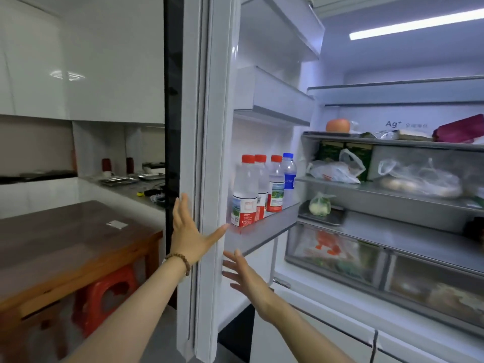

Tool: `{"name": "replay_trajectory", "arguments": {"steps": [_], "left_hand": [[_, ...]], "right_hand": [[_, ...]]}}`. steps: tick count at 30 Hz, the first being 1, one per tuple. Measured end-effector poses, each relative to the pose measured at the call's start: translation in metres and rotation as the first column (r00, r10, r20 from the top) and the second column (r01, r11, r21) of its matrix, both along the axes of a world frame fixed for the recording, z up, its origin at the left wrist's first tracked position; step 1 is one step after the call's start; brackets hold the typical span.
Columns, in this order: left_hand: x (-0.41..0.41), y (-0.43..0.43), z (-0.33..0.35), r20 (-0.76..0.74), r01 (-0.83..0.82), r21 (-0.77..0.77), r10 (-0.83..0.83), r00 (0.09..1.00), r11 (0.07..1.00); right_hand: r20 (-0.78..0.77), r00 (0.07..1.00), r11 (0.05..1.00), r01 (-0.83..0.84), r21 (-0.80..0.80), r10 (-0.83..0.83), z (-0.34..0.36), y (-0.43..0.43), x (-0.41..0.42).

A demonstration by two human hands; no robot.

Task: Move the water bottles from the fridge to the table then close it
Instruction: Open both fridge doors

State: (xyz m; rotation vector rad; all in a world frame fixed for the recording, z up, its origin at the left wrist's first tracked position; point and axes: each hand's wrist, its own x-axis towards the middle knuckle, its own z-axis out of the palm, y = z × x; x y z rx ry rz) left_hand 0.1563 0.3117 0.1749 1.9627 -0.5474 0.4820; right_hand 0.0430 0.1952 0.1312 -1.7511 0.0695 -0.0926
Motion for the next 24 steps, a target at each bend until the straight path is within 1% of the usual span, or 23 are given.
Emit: {"name": "replay_trajectory", "arguments": {"steps": [8,15,17,19,21,22,24], "left_hand": [[0.048,0.026,0.002,-0.013,0.098,-0.009,-0.098,0.995,0.995],[0.053,0.030,0.001,-0.028,0.137,-0.059,-0.139,0.990,0.989],[0.049,0.029,0.001,-0.009,0.131,-0.069,-0.132,0.991,0.989],[0.040,0.026,0.005,0.058,0.114,-0.100,-0.108,0.992,0.988],[0.027,0.022,0.016,0.185,0.111,-0.163,-0.080,0.980,0.980],[0.020,0.020,0.025,0.263,0.122,-0.183,-0.071,0.962,0.976],[0.005,0.013,0.045,0.405,0.167,-0.159,-0.090,0.910,0.973]], "right_hand": [[-0.009,1.000,1.000,0.001,0.013,-0.001,0.001,0.027,0.037],[-0.026,0.999,0.999,0.024,-0.026,-0.025,0.010,0.024,0.040],[-0.033,0.999,0.998,0.037,-0.049,-0.039,0.013,0.019,0.038],[-0.044,0.998,0.997,0.049,-0.064,-0.052,0.014,0.013,0.033],[-0.047,0.996,0.995,0.076,-0.071,-0.079,0.016,0.003,0.027],[-0.045,0.994,0.993,0.096,-0.073,-0.099,0.018,-0.003,0.024],[-0.034,0.989,0.987,0.144,-0.072,-0.147,0.023,-0.015,0.017]]}}
